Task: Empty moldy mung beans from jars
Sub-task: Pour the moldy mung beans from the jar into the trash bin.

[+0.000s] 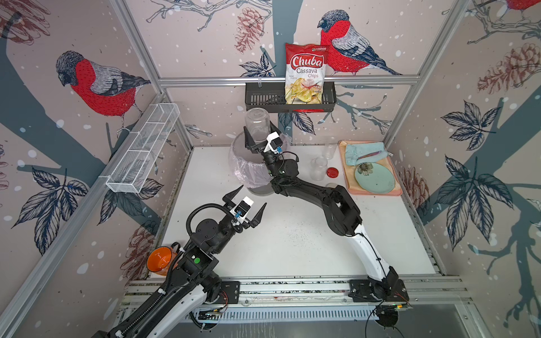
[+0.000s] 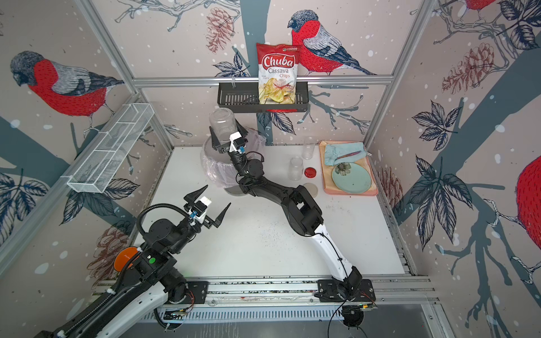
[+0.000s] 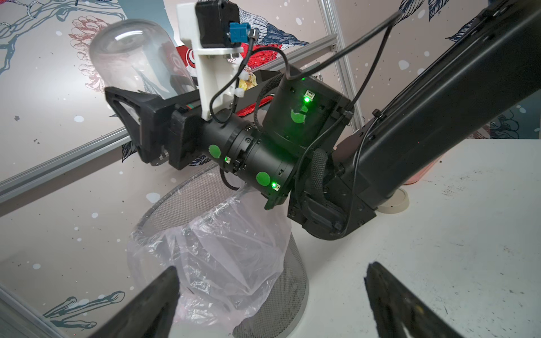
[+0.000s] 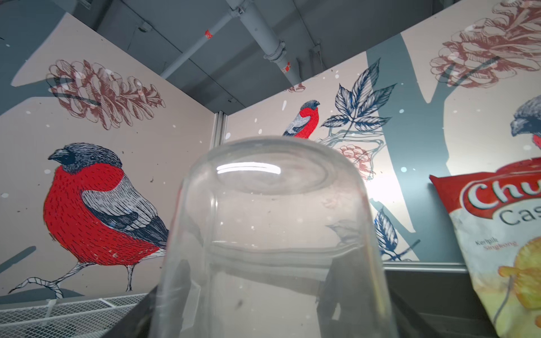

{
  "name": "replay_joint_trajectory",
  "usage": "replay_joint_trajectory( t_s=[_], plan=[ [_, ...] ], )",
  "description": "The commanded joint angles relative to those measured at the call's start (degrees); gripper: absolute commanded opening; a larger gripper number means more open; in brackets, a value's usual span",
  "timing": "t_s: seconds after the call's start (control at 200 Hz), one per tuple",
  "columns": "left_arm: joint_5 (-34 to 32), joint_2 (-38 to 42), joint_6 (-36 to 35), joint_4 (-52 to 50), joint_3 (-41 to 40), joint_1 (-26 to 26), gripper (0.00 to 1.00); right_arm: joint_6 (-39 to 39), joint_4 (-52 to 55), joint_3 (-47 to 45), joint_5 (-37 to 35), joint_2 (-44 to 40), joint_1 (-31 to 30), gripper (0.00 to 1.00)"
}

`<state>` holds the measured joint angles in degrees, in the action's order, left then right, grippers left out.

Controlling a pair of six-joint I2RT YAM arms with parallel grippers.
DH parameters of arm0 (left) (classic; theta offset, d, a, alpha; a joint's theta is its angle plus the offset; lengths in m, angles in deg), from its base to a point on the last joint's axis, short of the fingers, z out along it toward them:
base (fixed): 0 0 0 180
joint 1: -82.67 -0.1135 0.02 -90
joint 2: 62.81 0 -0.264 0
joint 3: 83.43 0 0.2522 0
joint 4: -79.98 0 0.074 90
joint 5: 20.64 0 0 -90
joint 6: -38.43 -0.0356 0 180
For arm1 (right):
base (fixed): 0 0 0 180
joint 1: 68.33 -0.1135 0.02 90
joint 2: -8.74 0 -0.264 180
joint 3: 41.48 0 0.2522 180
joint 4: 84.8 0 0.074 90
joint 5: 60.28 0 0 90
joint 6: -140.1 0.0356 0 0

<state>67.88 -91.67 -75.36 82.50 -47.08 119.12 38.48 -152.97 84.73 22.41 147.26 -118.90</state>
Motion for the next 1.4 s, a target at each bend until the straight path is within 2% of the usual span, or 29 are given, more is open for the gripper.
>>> replay_joint_trajectory(
  t_s=[0.0, 0.07, 0.135, 0.175, 0.265, 0.355, 0.45, 0.54, 0.635, 0.695, 0.73, 0.81, 0.84, 0.91, 0.966, 1.031, 1.171, 1.391],
  plan=[
    [-0.23, 0.02, 0.15, 2.21, 0.22, 0.2, 0.96, -1.0, -2.28, -0.16, 1.26, -1.23, -0.8, 0.12],
    [0.23, -0.01, 0.41, 2.2, 0.24, 0.28, 0.96, 1.28, 0.64, 5.0, -1.29, 1.6, 0.34, 0.11],
    [0.37, -0.23, 0.35, 1.39, 0.86, 0.29, 0.96, 0.02, -4.85, -2.06, 0.72, -2.25, -0.3, 0.12],
    [-0.01, -0.24, 0.09, 1.3, 0.67, 0.31, 0.96, -1.42, -4.58, -3.48, 1.69, -3.28, -0.93, 0.12],
    [-0.21, -0.12, 0.05, 2.53, 0.06, 0.37, 0.96, 0.63, 0.22, 2.33, -1.0, -0.49, -0.13, 0.1],
    [0.41, -0.93, 0.24, 1.71, 0.96, 0.4, 0.96, -0.58, -6.7, -5.9, 0.63, -4.7, -0.67, 0.11],
    [-0.1, -0.77, 0.02, 3.02, 0.19, 0.44, 0.96, 1.49, -0.43, 1.91, -2.73, -0.93, 0.16, 0.09],
    [0.53, -0.94, 0.24, 1.74, 1.0, 0.47, 0.96, 0.03, -6.41, -6.09, 1.1, -5.16, -0.55, 0.1],
    [-0.41, -0.59, -0.07, 2.66, 0.14, 0.48, 0.96, 1.12, -1.51, 0.78, -2.91, -1.68, 0.08, 0.09],
    [0.27, -0.73, 0.06, 2.06, 0.64, 0.47, 0.96, 1.61, -7.62, -5.68, -0.22, -4.92, -0.12, 0.1],
    [0.16, -0.84, -0.01, 1.53, 0.88, 0.51, 0.96, 0.81, -7.22, -7.34, 1.2, -6.15, -0.45, 0.1],
    [-0.57, -0.76, -0.2, 2.62, 0.05, 0.56, 0.96, 0.62, 2.29, 0.49, -2.97, -2.52, -0.26, 0.09],
    [-0.33, -0.67, -0.13, 2.82, 0.15, 0.56, 0.96, 2.27, 1.32, 3.24, -3.06, -0.76, 0.31, 0.09],
    [0.48, -0.84, 0.06, 1.72, 0.93, 0.69, 0.96, 0.74, -6.15, -5.17, 0.29, -4.68, -0.48, 0.11],
    [-0.41, -0.85, -0.27, 1.8, 0.52, 0.64, 0.96, -0.45, -2.58, -3.49, 0.14, -4.42, -0.9, 0.1],
    [-0.68, -0.34, -0.47, 2.78, -0.08, 0.64, 0.96, 2.74, 2.9, 2.85, -2.53, -1.36, 0.04, 0.09],
    [-0.35, -0.65, -0.44, 1.85, 0.52, 0.64, 0.96, 5.65, 3.19, -3.35, -0.15, -6.95, 0.08, 0.1],
    [-0.19, -0.52, -0.38, 2.26, 0.75, 0.68, 0.96, 22.91, 13.45, -7.6, 11.44, -15.78, 3.28, 0.1]
  ],
)
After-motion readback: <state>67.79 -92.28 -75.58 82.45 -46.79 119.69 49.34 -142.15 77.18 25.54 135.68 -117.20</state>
